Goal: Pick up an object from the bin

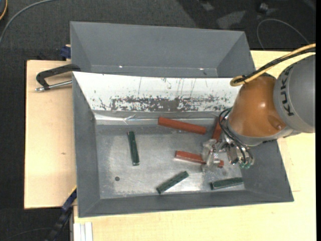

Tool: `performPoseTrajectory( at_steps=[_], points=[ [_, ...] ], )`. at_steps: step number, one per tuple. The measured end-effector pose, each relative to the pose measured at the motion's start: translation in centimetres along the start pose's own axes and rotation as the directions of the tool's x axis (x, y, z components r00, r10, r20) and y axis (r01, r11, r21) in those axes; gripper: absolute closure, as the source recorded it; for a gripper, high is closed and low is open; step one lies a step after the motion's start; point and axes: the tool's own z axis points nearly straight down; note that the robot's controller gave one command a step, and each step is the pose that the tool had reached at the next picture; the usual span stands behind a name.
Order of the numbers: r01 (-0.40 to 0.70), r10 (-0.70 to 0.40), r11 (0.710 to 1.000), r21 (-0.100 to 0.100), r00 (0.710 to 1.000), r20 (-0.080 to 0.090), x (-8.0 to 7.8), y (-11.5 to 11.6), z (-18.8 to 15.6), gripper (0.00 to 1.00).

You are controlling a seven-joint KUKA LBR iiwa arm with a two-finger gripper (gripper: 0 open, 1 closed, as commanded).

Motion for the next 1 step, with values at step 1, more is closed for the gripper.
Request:
performPoseTrajectory(
  at_steps=[1],
  points=[
    [-0.002, 0.002, 1.0, 0.001, 1.0, 0.006, -1.59, 1.72, -16.92, 1.0]
  ],
)
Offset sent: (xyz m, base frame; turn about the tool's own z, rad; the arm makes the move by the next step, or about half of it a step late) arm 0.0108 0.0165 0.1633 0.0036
